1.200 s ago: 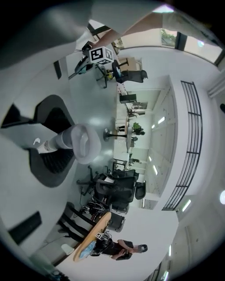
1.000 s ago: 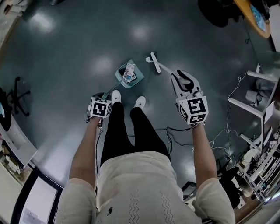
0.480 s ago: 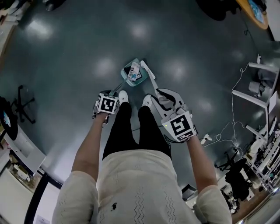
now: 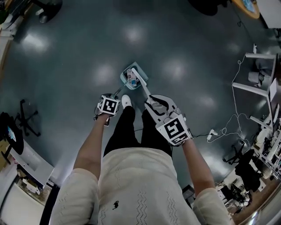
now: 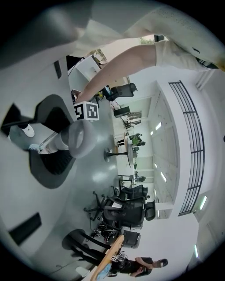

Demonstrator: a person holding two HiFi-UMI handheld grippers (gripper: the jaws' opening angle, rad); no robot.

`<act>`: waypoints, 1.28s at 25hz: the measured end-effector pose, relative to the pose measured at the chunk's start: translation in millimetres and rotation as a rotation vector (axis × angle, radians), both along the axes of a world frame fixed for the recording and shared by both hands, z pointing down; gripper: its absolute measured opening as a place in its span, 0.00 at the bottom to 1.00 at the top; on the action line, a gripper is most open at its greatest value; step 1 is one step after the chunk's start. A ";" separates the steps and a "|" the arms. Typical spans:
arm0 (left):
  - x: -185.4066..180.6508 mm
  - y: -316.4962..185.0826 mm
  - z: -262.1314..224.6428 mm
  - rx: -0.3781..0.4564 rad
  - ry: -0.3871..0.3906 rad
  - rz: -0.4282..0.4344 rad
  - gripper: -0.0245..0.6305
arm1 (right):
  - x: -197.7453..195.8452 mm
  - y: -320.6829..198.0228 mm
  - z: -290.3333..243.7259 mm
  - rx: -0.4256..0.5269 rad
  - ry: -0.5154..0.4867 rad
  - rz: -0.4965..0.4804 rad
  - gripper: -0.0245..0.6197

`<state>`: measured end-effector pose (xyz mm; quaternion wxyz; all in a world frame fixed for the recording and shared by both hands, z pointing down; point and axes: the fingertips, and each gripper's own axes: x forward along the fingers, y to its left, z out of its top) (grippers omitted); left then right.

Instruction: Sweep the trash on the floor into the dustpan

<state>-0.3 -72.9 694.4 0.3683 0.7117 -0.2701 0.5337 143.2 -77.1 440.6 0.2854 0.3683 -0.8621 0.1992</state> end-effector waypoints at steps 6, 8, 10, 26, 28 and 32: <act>4.8 6.3 -3.3 -0.001 -0.042 0.015 0.20 | -4.5 -1.7 2.8 -0.011 -0.012 0.034 0.21; 9.6 10.1 -1.6 -0.007 -0.027 0.010 0.20 | -3.2 -0.4 3.4 -0.014 -0.007 0.032 0.21; 11.0 12.1 -0.1 -0.009 -0.018 0.008 0.20 | -1.3 0.9 4.1 -0.016 -0.006 0.037 0.21; 11.7 16.1 6.0 0.011 -0.044 0.003 0.20 | 0.8 10.8 7.1 -0.008 0.006 0.048 0.21; 8.2 16.8 8.5 0.005 -0.035 0.012 0.20 | -2.8 11.4 8.6 -0.008 0.014 0.053 0.21; -61.2 19.7 14.1 0.009 -0.141 0.033 0.20 | -48.4 14.1 25.4 -0.033 -0.031 0.036 0.21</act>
